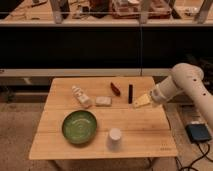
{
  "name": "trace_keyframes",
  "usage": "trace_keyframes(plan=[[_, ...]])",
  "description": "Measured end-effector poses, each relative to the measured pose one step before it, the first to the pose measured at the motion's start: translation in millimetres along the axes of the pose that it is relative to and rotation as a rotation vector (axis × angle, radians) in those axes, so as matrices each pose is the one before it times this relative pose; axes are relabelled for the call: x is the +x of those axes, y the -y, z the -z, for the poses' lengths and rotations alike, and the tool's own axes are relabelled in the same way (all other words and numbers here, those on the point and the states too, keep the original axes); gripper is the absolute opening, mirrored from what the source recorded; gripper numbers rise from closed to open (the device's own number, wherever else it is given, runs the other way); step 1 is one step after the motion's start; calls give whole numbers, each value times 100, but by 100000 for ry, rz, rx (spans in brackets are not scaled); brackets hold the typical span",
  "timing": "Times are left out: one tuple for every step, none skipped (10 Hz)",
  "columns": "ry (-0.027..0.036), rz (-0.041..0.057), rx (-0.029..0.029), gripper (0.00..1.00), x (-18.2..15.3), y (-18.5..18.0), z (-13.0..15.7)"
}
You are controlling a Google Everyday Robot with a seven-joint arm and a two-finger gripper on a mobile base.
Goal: Place the ceramic cup over the eraser
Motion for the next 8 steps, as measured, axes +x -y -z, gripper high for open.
trace_keyframes(plan=[[-8804,7749,-92,80,-249,659,469],[-6540,6309,543,80,-561,746,377],[-7667,7476,466,80,-1147,987,638],[-4667,4727,-2,80,-352,841,445],[-5118,5313,-259,80,-173,1038,515],[-1307,1304,-216,80,-50,249,198],[-120,272,92,80,41,77,-38],[65,192,192,80,85,78,-99]])
